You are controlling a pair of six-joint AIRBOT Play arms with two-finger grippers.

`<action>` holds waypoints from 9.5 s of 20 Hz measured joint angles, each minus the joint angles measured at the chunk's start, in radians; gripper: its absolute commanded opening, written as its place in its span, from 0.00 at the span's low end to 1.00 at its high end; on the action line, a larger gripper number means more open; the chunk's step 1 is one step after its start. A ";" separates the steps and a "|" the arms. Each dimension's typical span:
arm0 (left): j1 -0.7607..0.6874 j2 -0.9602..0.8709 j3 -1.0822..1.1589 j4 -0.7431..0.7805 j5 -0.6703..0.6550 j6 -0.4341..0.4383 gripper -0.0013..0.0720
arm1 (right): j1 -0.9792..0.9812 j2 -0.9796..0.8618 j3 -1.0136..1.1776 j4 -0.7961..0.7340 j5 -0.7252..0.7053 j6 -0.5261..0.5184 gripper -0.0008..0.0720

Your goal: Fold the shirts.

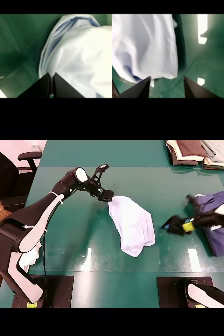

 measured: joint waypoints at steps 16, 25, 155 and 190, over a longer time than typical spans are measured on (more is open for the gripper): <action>0.000 0.413 0.210 0.125 -0.087 0.020 0.06 | 0.055 0.167 0.406 0.062 -0.062 -0.031 0.03; -0.003 0.768 0.272 0.152 -0.126 0.042 0.06 | -0.004 0.153 0.990 0.023 0.144 0.043 0.03; 0.436 0.591 -0.887 -0.164 0.011 0.177 0.06 | -0.166 -0.021 0.369 -0.026 0.145 -0.007 0.62; 0.429 1.013 0.282 -0.047 -0.122 0.011 0.05 | -0.317 0.333 1.050 -0.035 0.019 -0.040 0.03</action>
